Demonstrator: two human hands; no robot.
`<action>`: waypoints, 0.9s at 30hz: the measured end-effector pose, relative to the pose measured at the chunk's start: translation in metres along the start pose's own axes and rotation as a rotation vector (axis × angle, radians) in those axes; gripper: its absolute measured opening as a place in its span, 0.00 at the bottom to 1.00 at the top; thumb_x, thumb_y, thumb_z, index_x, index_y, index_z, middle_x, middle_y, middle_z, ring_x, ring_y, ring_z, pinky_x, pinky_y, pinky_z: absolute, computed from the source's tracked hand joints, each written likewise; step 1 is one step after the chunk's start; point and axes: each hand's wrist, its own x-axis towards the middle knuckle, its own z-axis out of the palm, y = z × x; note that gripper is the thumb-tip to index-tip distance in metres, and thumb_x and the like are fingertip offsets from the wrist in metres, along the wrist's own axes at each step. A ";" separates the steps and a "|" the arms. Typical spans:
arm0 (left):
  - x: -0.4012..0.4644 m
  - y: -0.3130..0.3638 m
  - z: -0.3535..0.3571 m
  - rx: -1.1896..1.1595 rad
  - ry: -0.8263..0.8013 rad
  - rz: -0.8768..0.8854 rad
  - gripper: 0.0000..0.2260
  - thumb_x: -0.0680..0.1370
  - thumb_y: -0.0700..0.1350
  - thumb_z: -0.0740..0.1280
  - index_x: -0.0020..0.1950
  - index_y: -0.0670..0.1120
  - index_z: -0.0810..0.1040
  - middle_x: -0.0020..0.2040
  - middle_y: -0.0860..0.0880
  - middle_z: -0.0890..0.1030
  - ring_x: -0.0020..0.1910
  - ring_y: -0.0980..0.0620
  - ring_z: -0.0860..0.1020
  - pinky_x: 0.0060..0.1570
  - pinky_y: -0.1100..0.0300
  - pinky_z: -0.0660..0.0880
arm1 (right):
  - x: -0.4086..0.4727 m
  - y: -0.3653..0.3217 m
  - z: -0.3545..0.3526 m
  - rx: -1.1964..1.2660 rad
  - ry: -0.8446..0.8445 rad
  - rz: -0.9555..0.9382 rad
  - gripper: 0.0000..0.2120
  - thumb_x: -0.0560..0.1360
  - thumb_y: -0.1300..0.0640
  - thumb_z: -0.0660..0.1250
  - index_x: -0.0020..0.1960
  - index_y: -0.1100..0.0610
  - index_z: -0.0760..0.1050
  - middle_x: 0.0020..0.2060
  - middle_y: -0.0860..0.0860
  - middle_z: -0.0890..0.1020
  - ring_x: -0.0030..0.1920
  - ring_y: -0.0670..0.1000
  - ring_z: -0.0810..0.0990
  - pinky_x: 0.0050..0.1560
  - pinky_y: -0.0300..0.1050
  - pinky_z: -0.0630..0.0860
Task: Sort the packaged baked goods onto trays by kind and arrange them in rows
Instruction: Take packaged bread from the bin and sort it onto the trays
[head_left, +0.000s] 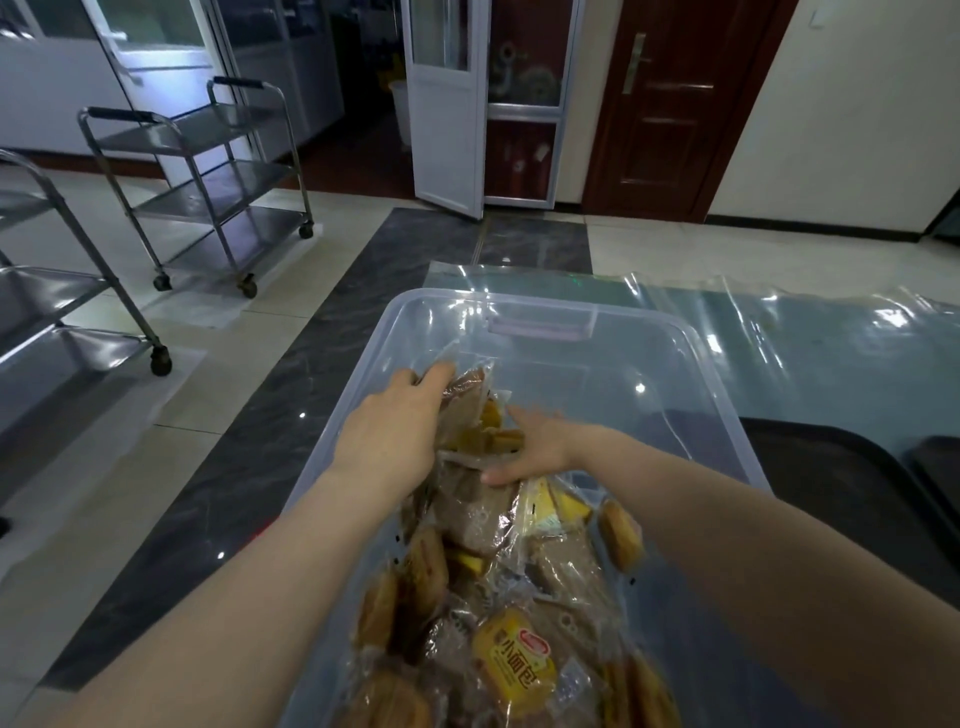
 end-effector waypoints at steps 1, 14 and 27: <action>0.000 0.001 0.000 0.000 0.012 -0.003 0.26 0.76 0.38 0.62 0.69 0.56 0.58 0.56 0.46 0.72 0.39 0.46 0.70 0.34 0.54 0.69 | 0.004 -0.002 0.009 -0.076 0.000 0.009 0.61 0.58 0.25 0.69 0.78 0.48 0.40 0.78 0.54 0.52 0.76 0.60 0.51 0.74 0.60 0.50; 0.000 0.000 0.000 0.000 0.017 -0.003 0.24 0.76 0.40 0.66 0.68 0.53 0.60 0.57 0.45 0.72 0.46 0.43 0.76 0.37 0.54 0.74 | -0.011 0.002 0.023 -0.377 -0.263 0.086 0.56 0.57 0.37 0.79 0.77 0.50 0.54 0.77 0.53 0.55 0.76 0.62 0.50 0.72 0.62 0.55; 0.000 -0.001 -0.001 -0.006 0.020 0.013 0.25 0.74 0.42 0.69 0.67 0.54 0.62 0.55 0.46 0.74 0.41 0.48 0.72 0.35 0.57 0.70 | -0.022 -0.017 0.047 -0.282 -0.096 -0.241 0.41 0.64 0.53 0.79 0.71 0.54 0.64 0.65 0.56 0.69 0.64 0.58 0.70 0.65 0.50 0.68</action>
